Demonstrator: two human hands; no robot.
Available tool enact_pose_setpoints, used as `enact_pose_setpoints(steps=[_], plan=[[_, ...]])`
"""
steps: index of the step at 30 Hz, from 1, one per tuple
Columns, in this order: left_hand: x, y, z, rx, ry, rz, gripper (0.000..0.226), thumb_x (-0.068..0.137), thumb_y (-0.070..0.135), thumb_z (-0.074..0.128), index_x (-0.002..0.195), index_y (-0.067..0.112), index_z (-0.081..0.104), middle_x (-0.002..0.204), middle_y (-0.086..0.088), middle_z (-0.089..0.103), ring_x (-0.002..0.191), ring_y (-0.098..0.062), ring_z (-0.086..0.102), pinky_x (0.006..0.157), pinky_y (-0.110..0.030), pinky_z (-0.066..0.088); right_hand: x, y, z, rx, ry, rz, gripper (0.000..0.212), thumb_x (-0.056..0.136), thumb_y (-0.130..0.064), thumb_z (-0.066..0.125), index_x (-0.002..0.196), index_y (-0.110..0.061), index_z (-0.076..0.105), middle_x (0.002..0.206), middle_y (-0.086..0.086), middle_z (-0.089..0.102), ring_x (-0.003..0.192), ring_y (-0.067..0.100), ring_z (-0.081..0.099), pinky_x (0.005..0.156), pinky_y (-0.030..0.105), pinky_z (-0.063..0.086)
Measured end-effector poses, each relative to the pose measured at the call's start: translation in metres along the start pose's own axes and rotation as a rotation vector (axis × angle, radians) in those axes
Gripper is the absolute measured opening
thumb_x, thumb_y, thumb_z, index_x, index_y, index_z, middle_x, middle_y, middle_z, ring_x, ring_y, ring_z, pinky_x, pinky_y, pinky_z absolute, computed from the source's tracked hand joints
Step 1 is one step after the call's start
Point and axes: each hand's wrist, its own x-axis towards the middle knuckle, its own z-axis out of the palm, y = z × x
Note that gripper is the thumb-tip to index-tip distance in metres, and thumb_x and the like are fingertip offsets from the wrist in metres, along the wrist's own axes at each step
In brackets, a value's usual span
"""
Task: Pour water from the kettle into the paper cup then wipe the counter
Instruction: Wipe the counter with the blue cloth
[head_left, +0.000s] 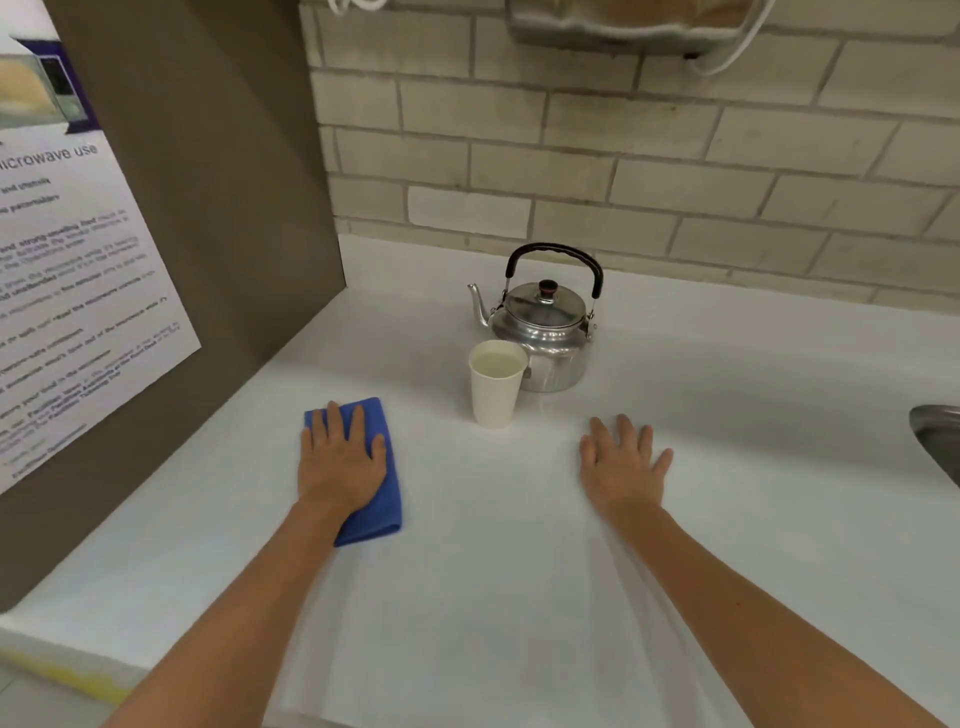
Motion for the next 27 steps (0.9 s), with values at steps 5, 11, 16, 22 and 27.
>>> enact_pose_setpoints(steps=[5, 11, 16, 22, 27], plan=[[0.075, -0.029, -0.011, 0.036, -0.011, -0.011, 0.057, 0.097, 0.035, 0.025, 0.147, 0.010, 0.013, 0.156, -0.020, 0.010, 0.143, -0.039, 0.009, 0.118, -0.048, 0.008, 0.011, 0.000, 0.005, -0.001, 0.032, 0.050, 0.044, 0.097, -0.039, 0.019, 0.141, -0.033, 0.026, 0.154, 0.001, 0.019, 0.142, 0.027, 0.008, 0.113, 0.056, 0.007], [0.133, 0.043, 0.002, 0.056, -0.119, 0.166, 0.058, 0.098, 0.038, 0.017, 0.148, 0.012, 0.002, 0.158, -0.016, -0.002, 0.145, -0.036, -0.001, 0.120, -0.045, -0.001, 0.016, 0.000, 0.009, 0.004, 0.062, 0.080, 0.044, 0.097, -0.038, 0.018, 0.140, -0.036, 0.026, 0.154, -0.002, 0.020, 0.143, 0.024, 0.008, 0.114, 0.053, 0.008], [0.121, 0.058, 0.012, 0.039, -0.120, 0.420, 0.056, 0.097, 0.035, 0.021, 0.148, 0.014, 0.008, 0.159, -0.012, 0.002, 0.146, -0.029, 0.002, 0.120, -0.041, 0.001, 0.019, -0.006, 0.006, 0.001, 0.064, 0.107, 0.043, 0.098, -0.036, 0.020, 0.140, -0.035, 0.028, 0.153, -0.001, 0.021, 0.142, 0.024, 0.009, 0.114, 0.054, 0.009], [0.118, 0.029, 0.016, 0.038, -0.041, 0.394, 0.054, 0.097, 0.031, 0.024, 0.147, 0.014, 0.013, 0.158, -0.013, 0.008, 0.145, -0.030, 0.009, 0.119, -0.042, 0.008, 0.024, -0.008, 0.002, 0.008, 0.047, 0.132, 0.043, 0.097, -0.037, 0.020, 0.140, -0.036, 0.028, 0.154, -0.002, 0.021, 0.142, 0.024, 0.009, 0.113, 0.053, 0.009], [0.144, 0.042, 0.011, -0.007, -0.149, 0.335, 0.055, 0.098, 0.035, 0.017, 0.148, 0.018, 0.002, 0.159, -0.009, -0.003, 0.146, -0.026, -0.002, 0.120, -0.040, 0.000, 0.028, -0.009, -0.002, 0.020, 0.041, 0.138, 0.044, 0.097, -0.038, 0.020, 0.139, -0.035, 0.030, 0.153, -0.002, 0.023, 0.141, 0.023, 0.011, 0.113, 0.052, 0.010]])
